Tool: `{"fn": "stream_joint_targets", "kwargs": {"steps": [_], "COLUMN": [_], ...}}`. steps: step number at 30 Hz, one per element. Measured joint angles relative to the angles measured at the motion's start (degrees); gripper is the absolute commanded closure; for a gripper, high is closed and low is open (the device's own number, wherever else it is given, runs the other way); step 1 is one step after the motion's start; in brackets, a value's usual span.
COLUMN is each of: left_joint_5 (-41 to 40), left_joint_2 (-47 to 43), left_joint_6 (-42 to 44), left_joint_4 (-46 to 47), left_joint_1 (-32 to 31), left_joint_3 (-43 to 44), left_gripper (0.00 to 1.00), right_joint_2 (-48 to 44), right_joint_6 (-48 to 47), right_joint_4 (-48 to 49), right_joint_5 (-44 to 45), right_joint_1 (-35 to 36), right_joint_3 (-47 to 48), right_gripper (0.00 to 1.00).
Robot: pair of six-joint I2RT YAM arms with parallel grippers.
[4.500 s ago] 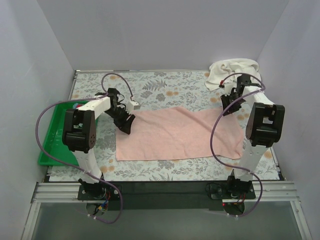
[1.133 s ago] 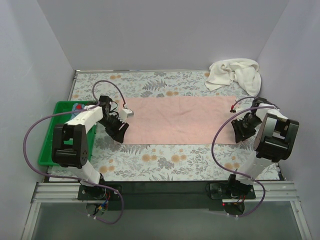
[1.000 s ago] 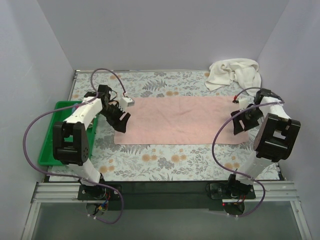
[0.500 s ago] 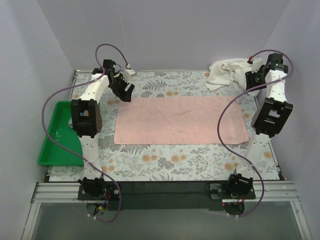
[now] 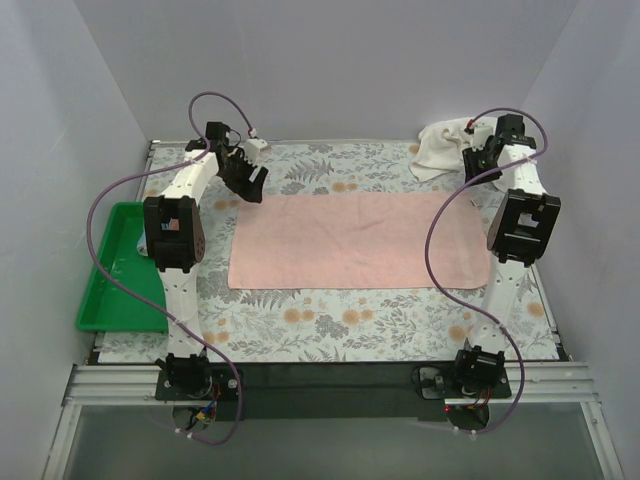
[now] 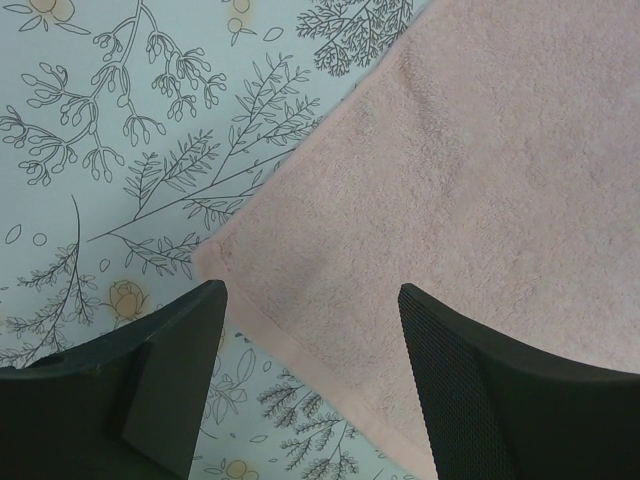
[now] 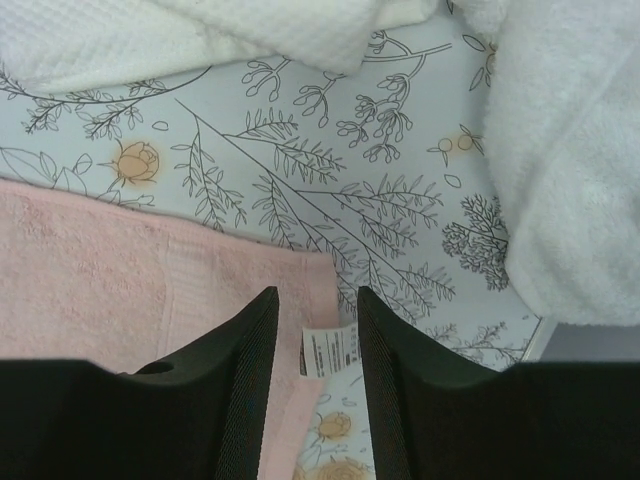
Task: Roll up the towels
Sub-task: Fold the towel
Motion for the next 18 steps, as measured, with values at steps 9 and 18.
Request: {"fn": "stream_joint_targets", "kwargs": {"steps": [9, 18], "left_joint_5": [0.0, -0.5], "left_joint_2": [0.0, 0.4], "left_joint_6": [-0.5, -1.4], "left_joint_4": [0.2, 0.3], "left_joint_1": [0.3, 0.6], "left_joint_3": [-0.9, -0.9], "left_gripper": [0.35, 0.32], "right_joint_2": [4.7, 4.6], "right_joint_6": [1.4, 1.4], "right_joint_4": [3.8, 6.5], "right_joint_5": [2.3, 2.4], "right_joint_1": [0.9, 1.2], "right_joint_3": [0.0, -1.7], "right_gripper": [0.64, 0.76]}}
